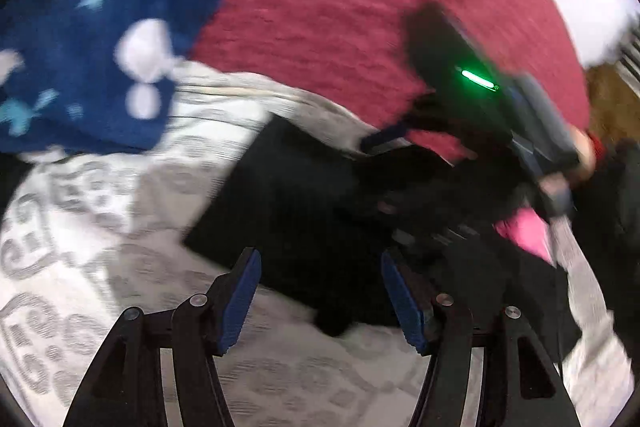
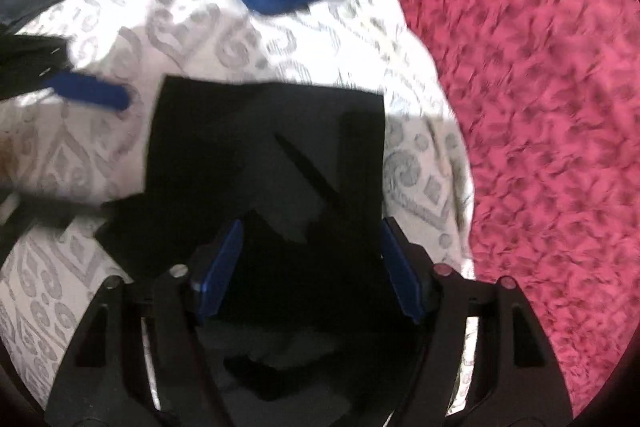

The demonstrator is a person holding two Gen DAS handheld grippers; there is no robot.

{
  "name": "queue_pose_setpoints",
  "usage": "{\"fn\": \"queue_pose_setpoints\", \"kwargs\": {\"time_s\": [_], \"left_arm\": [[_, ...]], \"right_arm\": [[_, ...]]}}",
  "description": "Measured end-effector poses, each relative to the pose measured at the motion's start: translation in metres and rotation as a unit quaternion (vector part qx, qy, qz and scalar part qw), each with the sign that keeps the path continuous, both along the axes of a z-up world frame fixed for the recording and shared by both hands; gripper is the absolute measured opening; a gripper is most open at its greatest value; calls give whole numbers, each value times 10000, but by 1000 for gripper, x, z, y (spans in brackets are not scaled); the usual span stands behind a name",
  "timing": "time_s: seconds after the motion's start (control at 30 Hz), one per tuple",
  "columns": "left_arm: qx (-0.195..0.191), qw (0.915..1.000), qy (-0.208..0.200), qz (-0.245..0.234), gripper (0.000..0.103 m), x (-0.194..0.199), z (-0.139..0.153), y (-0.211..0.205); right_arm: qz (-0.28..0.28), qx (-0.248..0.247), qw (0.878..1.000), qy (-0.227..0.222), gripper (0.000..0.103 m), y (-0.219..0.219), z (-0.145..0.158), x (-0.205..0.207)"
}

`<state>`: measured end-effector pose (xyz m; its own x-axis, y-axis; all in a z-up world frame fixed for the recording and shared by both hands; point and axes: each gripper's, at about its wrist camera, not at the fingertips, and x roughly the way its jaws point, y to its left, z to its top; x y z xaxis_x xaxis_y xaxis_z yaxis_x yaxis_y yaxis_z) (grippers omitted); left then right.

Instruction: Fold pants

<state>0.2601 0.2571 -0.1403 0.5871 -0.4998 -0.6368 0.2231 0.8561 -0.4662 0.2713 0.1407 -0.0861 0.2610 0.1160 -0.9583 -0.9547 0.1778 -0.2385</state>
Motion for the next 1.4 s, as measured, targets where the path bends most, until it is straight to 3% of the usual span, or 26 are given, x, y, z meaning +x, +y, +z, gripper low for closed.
{"fn": "queue_pose_setpoints", "kwargs": {"time_s": [0.03,0.07,0.1,0.13,0.23,0.33,0.43,0.5,0.57,0.63,0.67,0.7,0.9,1.1,1.2,1.23,1.3,1.37,1.4], "left_arm": [[59,9999,1,-102,64,0,-1,-5],[183,9996,28,-217,64,1,-5,-14],[301,9991,108,-265,64,4,-10,-19],[385,9987,176,-274,64,5,-13,-21],[630,9971,392,-189,64,10,-23,-24],[442,9987,255,-4,65,9,-19,-16],[-186,9991,-41,371,70,4,-11,4],[-698,9963,-215,463,70,-1,-5,15],[-1168,9901,-642,448,68,-10,5,24],[-1237,9860,-1066,335,38,-20,18,24],[-1234,9844,-1224,271,7,-25,25,24],[-1251,9836,-1268,266,3,-27,29,25],[-1501,9743,-1544,661,3,-31,41,41],[-1316,9724,-1469,1248,4,-20,35,50],[-907,9813,-1034,1349,15,-4,21,45],[-599,9852,-752,1416,19,5,12,41],[-253,9895,-414,1361,37,15,-2,33],[-203,9914,-93,1288,44,23,-18,29],[-373,9915,89,1245,45,29,-26,28]], "right_arm": [[-51,-43,10000,23,70,0,-3,2],[-155,-67,9998,83,58,-2,-7,5],[-258,-20,9995,154,41,-3,-7,7],[-363,75,9989,283,2,-5,-6,8],[-678,577,9948,499,2,-16,12,7],[-849,1340,9848,701,2,-34,54,-2],[-774,2097,9701,946,2,-52,101,-19],[-691,2371,9644,948,2,-61,124,-28],[-656,2629,9582,919,2,-70,145,-38],[-697,2774,9539,908,2,-75,157,-41],[-709,2868,9509,919,2,-74,162,-43],[-706,2925,9493,908,2,-70,163,-43],[-906,3208,9382,931,2,-73,159,-22],[-1197,3146,9371,925,2,-69,131,-1],[-1514,3083,9361,754,2,-59,114,19],[-1775,2994,9355,604,2,-53,103,33],[-2044,2857,9351,472,2,-45,89,52],[-2339,2601,9361,379,2,-37,71,73],[-2442,2507,9361,341,2,-35,63,81]]}}
